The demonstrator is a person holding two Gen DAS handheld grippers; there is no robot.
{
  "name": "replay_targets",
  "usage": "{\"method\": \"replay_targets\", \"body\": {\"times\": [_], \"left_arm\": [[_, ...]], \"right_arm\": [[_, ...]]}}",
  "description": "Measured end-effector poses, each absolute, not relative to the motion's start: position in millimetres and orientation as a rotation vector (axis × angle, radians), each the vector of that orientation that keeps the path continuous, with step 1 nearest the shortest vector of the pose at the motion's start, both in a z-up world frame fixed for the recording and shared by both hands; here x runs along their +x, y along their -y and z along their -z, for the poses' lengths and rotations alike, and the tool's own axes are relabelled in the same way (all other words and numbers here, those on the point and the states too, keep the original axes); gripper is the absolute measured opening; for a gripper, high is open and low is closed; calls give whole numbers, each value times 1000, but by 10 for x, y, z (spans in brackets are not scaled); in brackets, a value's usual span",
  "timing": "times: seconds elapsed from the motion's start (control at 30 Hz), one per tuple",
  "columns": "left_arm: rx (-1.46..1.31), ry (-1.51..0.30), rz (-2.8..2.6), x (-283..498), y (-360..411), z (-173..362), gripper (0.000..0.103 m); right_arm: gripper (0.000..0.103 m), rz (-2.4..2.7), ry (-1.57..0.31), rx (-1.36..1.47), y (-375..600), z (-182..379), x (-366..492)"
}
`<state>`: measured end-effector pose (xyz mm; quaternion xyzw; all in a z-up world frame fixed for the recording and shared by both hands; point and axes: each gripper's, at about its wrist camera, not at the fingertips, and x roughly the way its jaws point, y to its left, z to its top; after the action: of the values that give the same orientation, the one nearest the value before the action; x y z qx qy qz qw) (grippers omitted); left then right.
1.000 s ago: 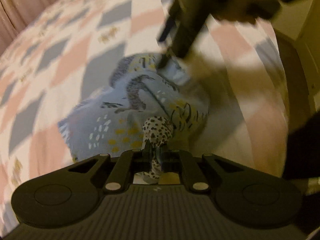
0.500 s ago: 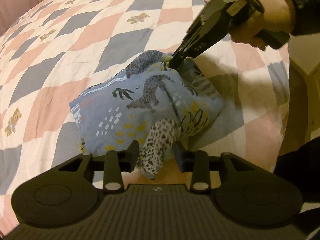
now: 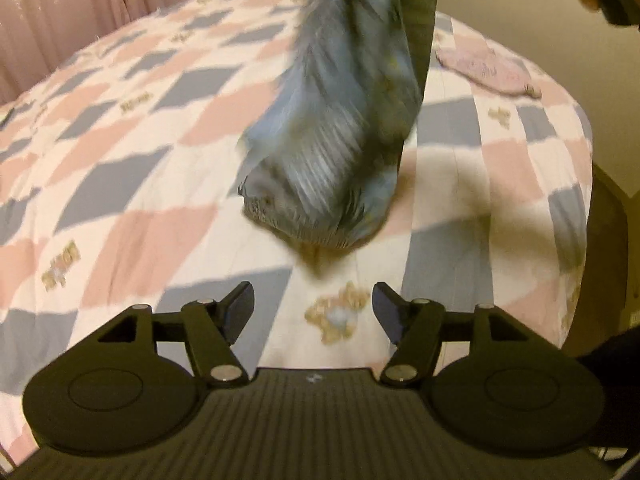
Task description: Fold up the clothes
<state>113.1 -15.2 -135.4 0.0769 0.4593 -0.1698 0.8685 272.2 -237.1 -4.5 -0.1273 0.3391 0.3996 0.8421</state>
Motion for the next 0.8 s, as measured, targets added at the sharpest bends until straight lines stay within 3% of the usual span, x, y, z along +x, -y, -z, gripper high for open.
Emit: {"method": "replay_targets", "body": {"times": [0.47,0.67,0.8], "left_arm": [[134,-981,224,1162,-65,1310,69],[87,-987,219,1334,-33,1429,69],[55,-948,252,1689,199,1491,69]], "right_arm": [[6,-1138,-1024,-352,1964,692,1777],[30,-1033,-1041,-368,2154,854,1985],[32,-904,-1056,-407,2264,1139,2425]]}}
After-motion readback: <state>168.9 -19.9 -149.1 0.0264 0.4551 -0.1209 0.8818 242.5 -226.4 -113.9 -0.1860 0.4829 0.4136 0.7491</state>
